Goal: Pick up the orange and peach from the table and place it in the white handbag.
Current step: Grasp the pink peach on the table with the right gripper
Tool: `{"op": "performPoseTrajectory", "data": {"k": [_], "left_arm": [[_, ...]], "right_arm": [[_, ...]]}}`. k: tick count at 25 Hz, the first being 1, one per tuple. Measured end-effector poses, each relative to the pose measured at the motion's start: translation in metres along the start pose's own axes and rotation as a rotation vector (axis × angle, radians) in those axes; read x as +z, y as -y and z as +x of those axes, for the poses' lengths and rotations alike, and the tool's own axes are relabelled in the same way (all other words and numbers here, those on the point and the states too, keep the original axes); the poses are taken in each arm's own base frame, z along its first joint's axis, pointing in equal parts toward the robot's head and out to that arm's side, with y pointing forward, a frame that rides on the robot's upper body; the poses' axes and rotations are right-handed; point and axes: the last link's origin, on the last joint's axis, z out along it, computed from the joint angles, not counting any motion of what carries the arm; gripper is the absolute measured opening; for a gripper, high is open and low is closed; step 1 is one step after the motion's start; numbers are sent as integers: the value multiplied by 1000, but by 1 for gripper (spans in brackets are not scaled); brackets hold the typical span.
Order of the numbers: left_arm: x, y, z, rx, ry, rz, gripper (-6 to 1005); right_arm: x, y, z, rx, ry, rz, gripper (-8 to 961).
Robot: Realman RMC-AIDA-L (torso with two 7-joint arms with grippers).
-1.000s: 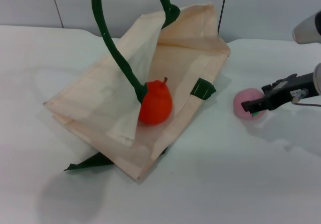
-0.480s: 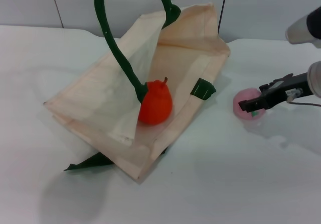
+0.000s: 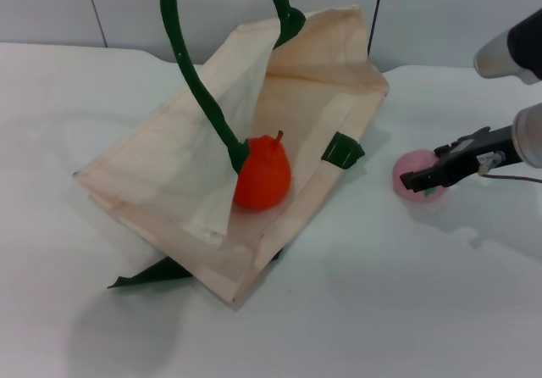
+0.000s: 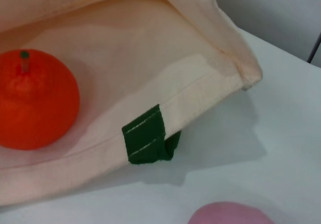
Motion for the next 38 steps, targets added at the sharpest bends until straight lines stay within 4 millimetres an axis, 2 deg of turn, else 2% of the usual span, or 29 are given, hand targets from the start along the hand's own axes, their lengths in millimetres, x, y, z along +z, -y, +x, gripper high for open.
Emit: {"op": "performPoseTrajectory", "data": {"k": [11,27,38], "left_arm": [[0,0,0,-2,0,-1,133],[-1,2,-3,-10,4,5,139],[-1,2,-5,-12,8,6,143]], "right_arm": [[5,1,-1,-17,-35,13,820],[4,-2,-2,-25,-40,3,651],[-15,-13,-32,-64,80,-23,578]]}}
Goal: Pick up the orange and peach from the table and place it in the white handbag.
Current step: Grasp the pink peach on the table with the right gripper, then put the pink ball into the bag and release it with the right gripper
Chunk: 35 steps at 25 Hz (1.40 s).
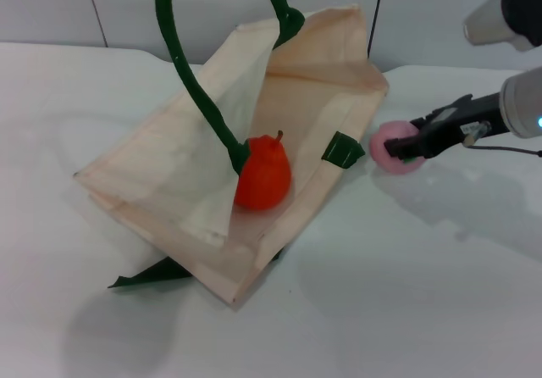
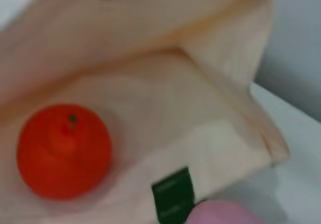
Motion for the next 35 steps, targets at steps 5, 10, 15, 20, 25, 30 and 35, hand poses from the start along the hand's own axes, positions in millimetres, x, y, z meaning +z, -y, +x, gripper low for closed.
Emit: {"op": "performPoseTrajectory", "data": {"k": [5,10,15,20,25,30,35], "left_arm": [[0,1,-2,-3,0,4,145],[0,1,-2,-3,0,5,147],[2,-3,5,10,-13,-9,149],[2,-5,7,12,-17,-15,151],[5,-10,10,24,-19,-31,153],[6,-16,16,33,-31,-46,155],[7,-19,19,35,-38,-59,157]], "right_arm": [[-11,-10,-14,-14,75,-39,532],[-19,-26,-31,-79,139,-60,486],[-9,-36,-37,-105,173,-82,450],[10,-45,-38,-115,207,-134,428],[18,-47,-40,-119,237,-156,406],[22,-46,-45,-126,256,-146,335],[24,-47,-51,-129,270,-146,311]]}}
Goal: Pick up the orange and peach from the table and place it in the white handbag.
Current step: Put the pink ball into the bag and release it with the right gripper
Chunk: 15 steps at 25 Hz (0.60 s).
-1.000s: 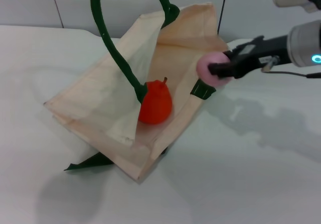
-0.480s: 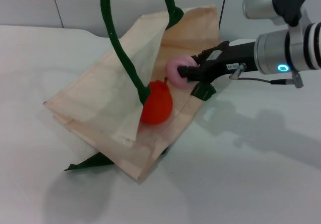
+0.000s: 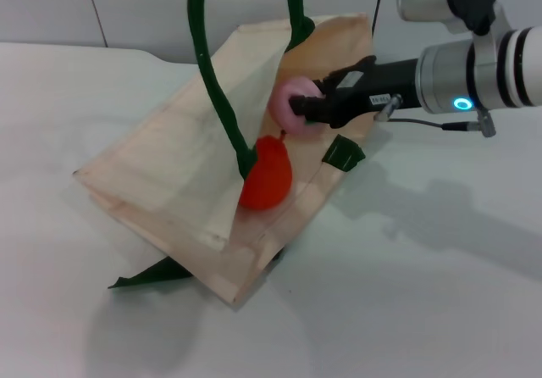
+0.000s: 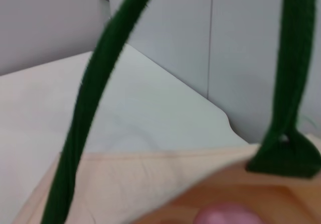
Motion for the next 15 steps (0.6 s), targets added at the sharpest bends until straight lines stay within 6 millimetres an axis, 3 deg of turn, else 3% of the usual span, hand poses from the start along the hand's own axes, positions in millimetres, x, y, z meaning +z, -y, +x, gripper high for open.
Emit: {"op": "performPoseTrajectory", "data": {"k": [9,15], "left_arm": [[5,-11,9,28,-16,-27,161],[6,-12,12,32,-22,-29,163]], "right_arm": [[13,1,-14,-58,20,-6,312],[26,5,-7,-52,-40,20,304]]}}
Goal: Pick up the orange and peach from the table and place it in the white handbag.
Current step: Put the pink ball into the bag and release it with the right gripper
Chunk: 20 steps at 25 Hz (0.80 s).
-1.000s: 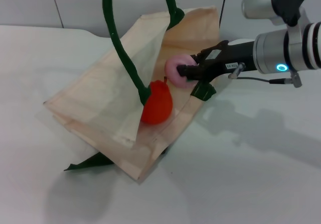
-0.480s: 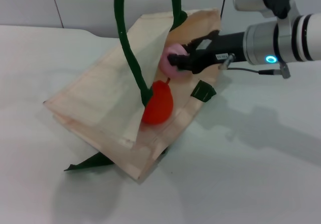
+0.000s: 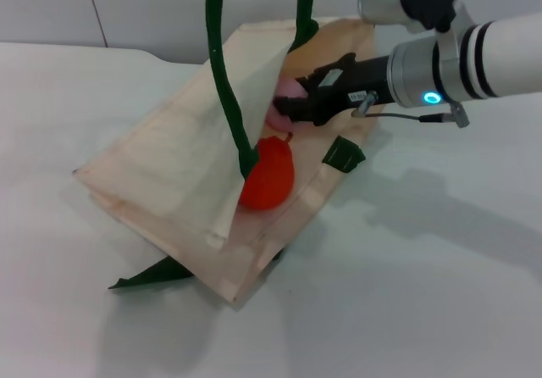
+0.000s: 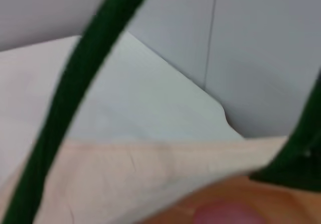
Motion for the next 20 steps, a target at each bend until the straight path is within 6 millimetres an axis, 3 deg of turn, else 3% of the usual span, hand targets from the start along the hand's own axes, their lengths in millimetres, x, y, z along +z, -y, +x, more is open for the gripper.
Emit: {"op": "performPoseTrajectory", "data": {"k": [3,10,12,20], "left_arm": [[0,-1,1,5,-2,-3,165],[0,-1,-1,2,3,-1,167],[0,0,-2,0,7,2,168],[-3,6,-15,-21,31,25,171]], "right_arm": [[1,3,3,16,-5,16,300],[-1,6,4,32,1,26,487],[-1,6,5,36,-1,24,730],[-5,8,20,71,-55,15,802]]}}
